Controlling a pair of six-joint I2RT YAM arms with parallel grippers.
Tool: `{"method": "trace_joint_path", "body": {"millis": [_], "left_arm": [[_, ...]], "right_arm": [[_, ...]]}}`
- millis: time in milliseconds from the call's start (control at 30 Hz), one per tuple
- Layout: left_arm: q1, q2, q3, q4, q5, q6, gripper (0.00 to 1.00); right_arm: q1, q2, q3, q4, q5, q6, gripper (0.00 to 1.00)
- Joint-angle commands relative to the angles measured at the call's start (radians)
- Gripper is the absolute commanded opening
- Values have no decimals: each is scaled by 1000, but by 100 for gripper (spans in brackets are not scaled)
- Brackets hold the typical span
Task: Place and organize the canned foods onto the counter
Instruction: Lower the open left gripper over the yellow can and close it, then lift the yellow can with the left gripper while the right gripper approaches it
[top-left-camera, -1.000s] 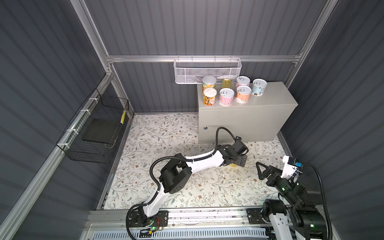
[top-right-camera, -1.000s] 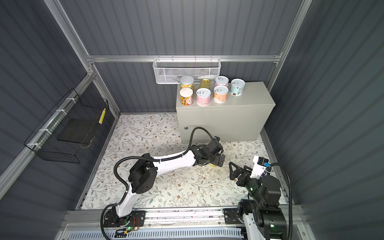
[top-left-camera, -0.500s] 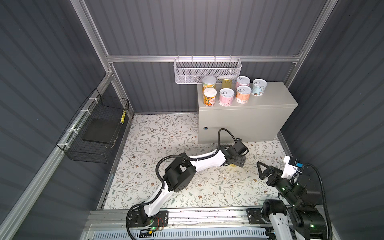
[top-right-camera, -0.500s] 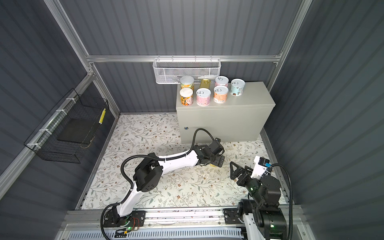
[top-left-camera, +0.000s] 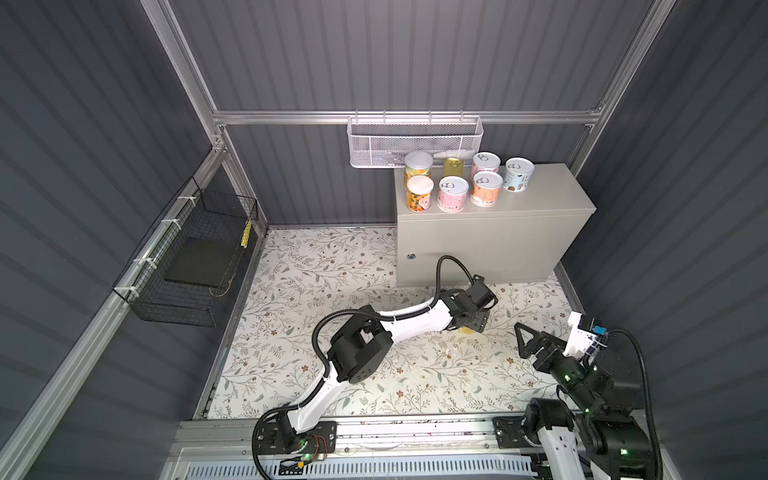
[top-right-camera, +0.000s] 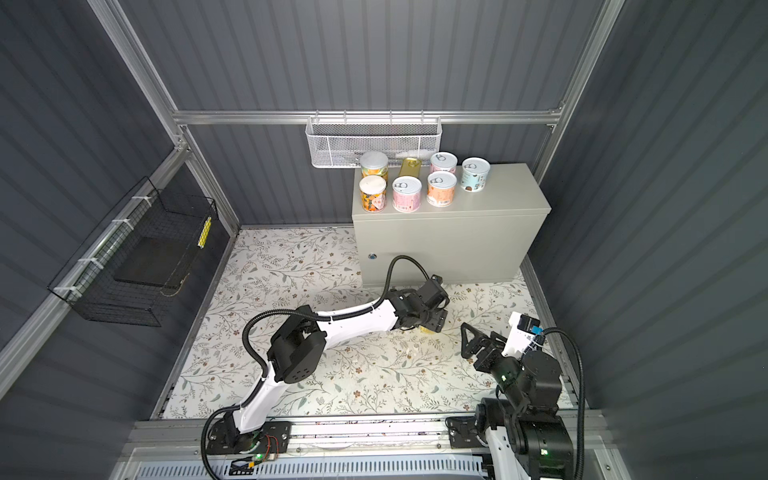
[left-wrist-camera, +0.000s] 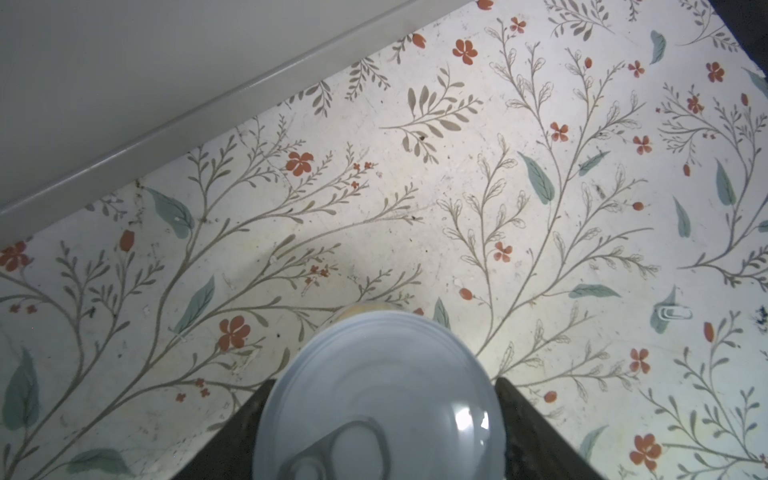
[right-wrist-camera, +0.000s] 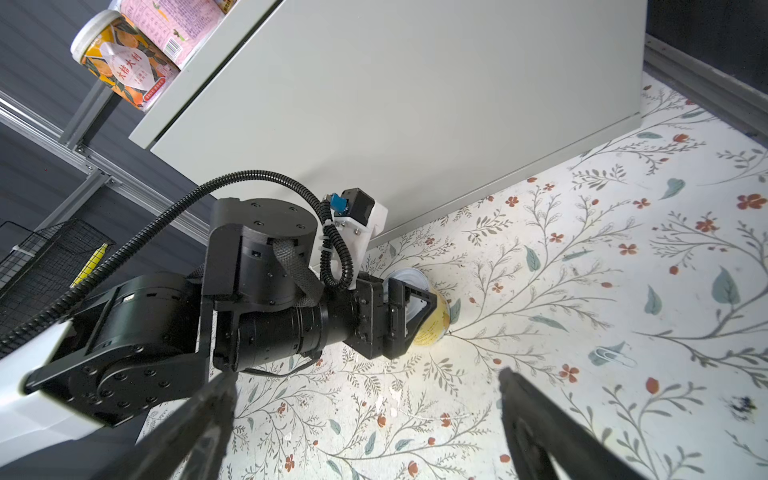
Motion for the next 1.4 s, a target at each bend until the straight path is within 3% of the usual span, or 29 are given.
{"method": "trace_joint_path", "body": {"millis": [0, 233, 500, 667, 833, 933, 1100, 1233, 1367], "left_arm": [[7, -2, 3, -3, 2, 16, 60], [27, -124, -91, 7, 41, 13, 53], [94, -327, -301, 51, 85, -32, 50], [129, -443, -427, 75, 50, -35, 50], [161, -531, -549, 80, 45, -45, 50], [166, -570, -584, 72, 45, -46, 50], [175, -616, -613, 52, 46, -47, 50], [185, -643, -620, 44, 62, -47, 50], [196, -630, -572, -32, 77, -7, 50]], "right_arm": [[5, 5, 2, -4, -34, -10, 99], [25, 55, 65, -7, -52, -92, 99], [74, 163, 150, 0, -104, -111, 99], [82, 270, 162, 65, -218, -44, 99], [111, 299, 131, 125, -181, -19, 99], [195, 340, 113, 152, -132, -2, 99], [476, 415, 121, 193, 139, -17, 99], [596, 471, 99, 261, 176, -15, 99], [732, 473, 63, 310, 289, -44, 99]]}}
